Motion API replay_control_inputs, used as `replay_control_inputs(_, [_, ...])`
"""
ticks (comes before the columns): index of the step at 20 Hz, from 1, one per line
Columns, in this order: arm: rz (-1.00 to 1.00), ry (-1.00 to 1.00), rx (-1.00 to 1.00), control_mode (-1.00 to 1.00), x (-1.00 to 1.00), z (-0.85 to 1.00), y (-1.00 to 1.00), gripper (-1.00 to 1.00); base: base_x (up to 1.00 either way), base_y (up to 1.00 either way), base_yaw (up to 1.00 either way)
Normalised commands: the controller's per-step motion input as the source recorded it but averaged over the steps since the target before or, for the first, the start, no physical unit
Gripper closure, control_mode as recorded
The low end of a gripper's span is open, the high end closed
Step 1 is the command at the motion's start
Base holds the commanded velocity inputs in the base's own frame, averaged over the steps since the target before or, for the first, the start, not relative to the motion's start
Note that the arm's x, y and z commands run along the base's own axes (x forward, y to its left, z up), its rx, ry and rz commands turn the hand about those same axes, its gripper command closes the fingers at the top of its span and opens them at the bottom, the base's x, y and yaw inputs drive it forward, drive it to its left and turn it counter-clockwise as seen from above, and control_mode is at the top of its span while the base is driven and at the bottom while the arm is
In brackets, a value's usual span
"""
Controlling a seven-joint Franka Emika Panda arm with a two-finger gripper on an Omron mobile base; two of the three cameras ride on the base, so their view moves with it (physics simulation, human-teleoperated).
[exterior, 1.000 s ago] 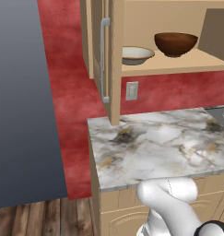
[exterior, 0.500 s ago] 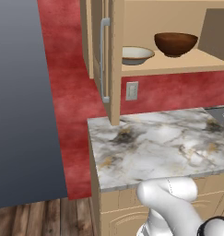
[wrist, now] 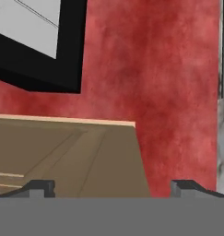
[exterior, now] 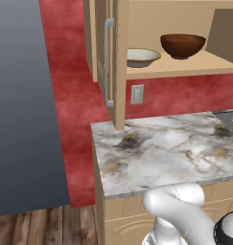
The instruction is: Open the cabinet. Pick the bowls from the counter and place them in the cabinet. Then close the cabinet.
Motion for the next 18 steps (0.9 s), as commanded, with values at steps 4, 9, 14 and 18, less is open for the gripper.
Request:
replay_control_inputs(4, [0.07, -0.05, 0.0, -1.0, 0.55, -0.06, -0.33, -1.0, 0.0, 0.0, 0.0])
replay_control_inputs(9, [0.11, -0.15, 0.0, -1.0, 0.35, -0.01, -0.26, -1.0, 0.0, 0.0, 0.0])
replay_control_inputs(14, [0.29, -0.29, 0.0, -1.0, 0.17, 0.0, -0.01, -1.0, 0.0, 0.0, 0.0])
replay_control_inputs(18, [0.29, -0.3, -0.03, -1.0, 0.07, 0.0, 0.0, -1.0, 0.0, 0.0, 0.0])
